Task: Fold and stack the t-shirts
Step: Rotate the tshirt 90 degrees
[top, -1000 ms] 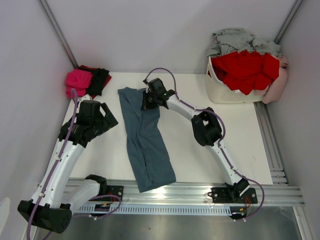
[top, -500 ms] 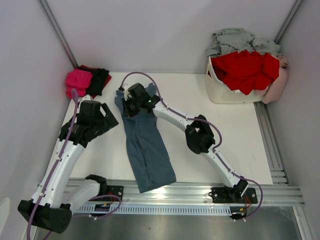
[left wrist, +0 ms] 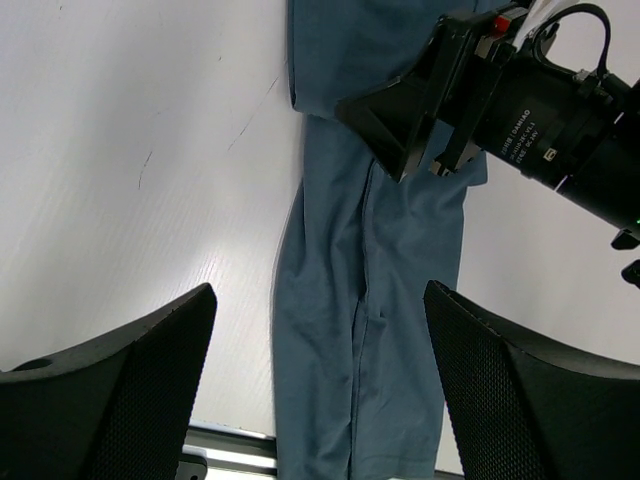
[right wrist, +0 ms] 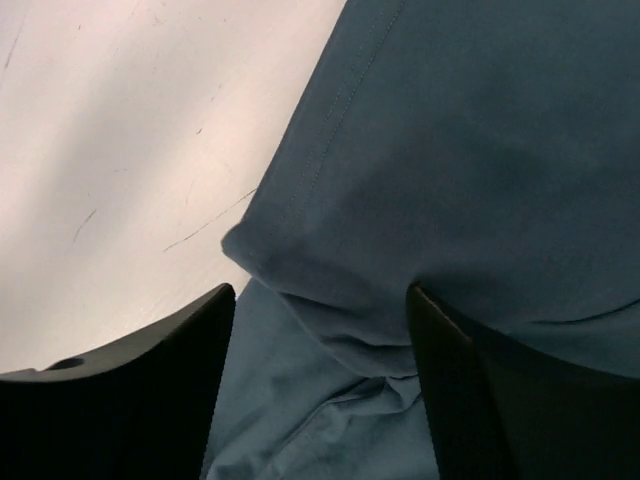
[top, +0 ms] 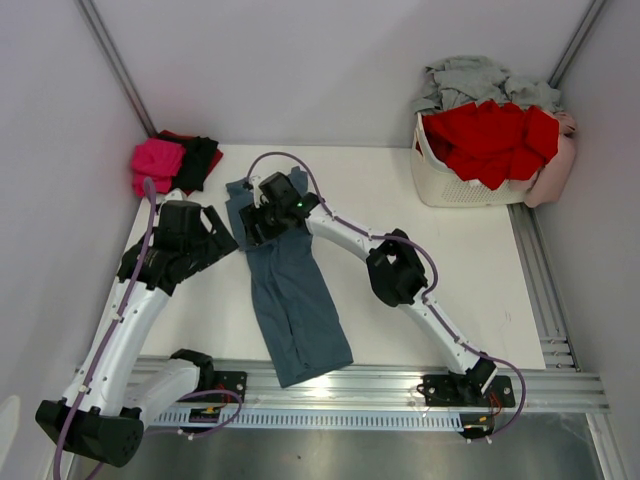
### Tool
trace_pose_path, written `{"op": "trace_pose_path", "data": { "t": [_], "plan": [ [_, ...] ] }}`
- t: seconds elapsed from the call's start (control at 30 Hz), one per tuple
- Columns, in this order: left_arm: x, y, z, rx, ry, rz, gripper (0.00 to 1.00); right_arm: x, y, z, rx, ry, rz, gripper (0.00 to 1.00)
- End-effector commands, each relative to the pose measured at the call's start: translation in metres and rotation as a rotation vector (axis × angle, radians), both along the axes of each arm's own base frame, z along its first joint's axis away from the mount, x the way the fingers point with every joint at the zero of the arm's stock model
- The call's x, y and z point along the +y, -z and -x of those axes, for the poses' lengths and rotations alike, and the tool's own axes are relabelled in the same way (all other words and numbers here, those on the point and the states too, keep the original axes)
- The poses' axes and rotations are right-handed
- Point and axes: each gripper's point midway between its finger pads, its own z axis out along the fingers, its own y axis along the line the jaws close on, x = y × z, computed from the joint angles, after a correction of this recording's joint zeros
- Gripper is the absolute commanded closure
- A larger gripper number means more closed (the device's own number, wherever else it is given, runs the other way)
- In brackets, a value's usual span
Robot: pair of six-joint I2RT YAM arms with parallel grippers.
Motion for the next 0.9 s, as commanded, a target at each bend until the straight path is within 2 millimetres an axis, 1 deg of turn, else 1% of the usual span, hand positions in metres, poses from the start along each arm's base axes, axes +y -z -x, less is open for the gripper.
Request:
{"op": "trace_pose_path", "data": {
  "t": [0.0, 0.07, 0.1, 0.17, 0.33, 0.43, 0.47, 0.5, 0.57, 0.63, 0.67, 0.7, 0.73, 0.77, 0.8, 0.87],
  "plan": [
    [-0.005, -0.005, -0.003, -0.037, 0.014, 0.026, 0.12, 0.001, -0.016, -0.005, -0.044, 0.013, -0.012, 0.25],
    [-0.006, -0.004, -0.002, -0.032, 0.017, 0.026, 0.12, -0.001, -0.017, -0.007, -0.049, 0.024, -0.008, 0.21],
    [-0.006, -0.004, -0.003, -0.034, 0.019, 0.027, 0.12, -0.001, -0.021, -0.007, -0.058, 0.027, -0.013, 0.19],
    [-0.006, -0.005, -0.003, -0.037, 0.02, 0.029, 0.12, -0.005, -0.024, -0.011, -0.069, 0.046, -0.008, 0.13],
    [-0.008, -0.003, -0.004, -0.036, 0.025, 0.033, 0.13, -0.015, -0.036, -0.021, -0.116, 0.095, -0.008, 0.11],
    [-0.007, 0.0, -0.006, -0.034, 0.02, 0.03, 0.13, -0.019, -0.04, -0.029, -0.145, 0.125, -0.008, 0.18],
    [-0.007, -0.001, -0.007, -0.035, 0.017, 0.029, 0.13, -0.019, -0.042, -0.03, -0.151, 0.127, -0.01, 0.24],
    [-0.008, 0.001, -0.009, -0.027, 0.016, 0.029, 0.13, -0.019, -0.041, -0.031, -0.157, 0.129, -0.006, 0.27],
    [-0.008, 0.002, -0.011, -0.02, 0.014, 0.025, 0.14, -0.022, -0.033, -0.033, -0.152, 0.139, 0.018, 0.31],
    [-0.007, 0.0, -0.014, -0.01, 0.01, 0.02, 0.14, -0.025, -0.028, -0.04, -0.157, 0.167, 0.035, 0.31],
    [-0.007, 0.0, -0.013, -0.006, 0.009, 0.019, 0.14, -0.029, -0.015, -0.044, -0.146, 0.183, 0.059, 0.3],
    [-0.006, -0.001, -0.014, -0.005, 0.007, 0.014, 0.14, -0.038, -0.007, -0.051, -0.136, 0.216, 0.086, 0.29],
    [-0.006, -0.002, -0.013, -0.007, 0.01, 0.013, 0.14, -0.042, -0.004, -0.056, -0.123, 0.237, 0.091, 0.29],
    [-0.006, -0.004, -0.014, -0.013, 0.009, 0.013, 0.14, -0.047, 0.005, -0.06, -0.09, 0.273, 0.093, 0.28],
    [-0.006, -0.004, -0.013, -0.016, 0.008, 0.013, 0.14, -0.056, 0.009, -0.068, -0.065, 0.303, 0.089, 0.28],
    [-0.006, -0.008, -0.013, -0.03, 0.012, 0.016, 0.14, -0.064, 0.02, -0.073, -0.006, 0.343, 0.079, 0.28]
  ]
}}
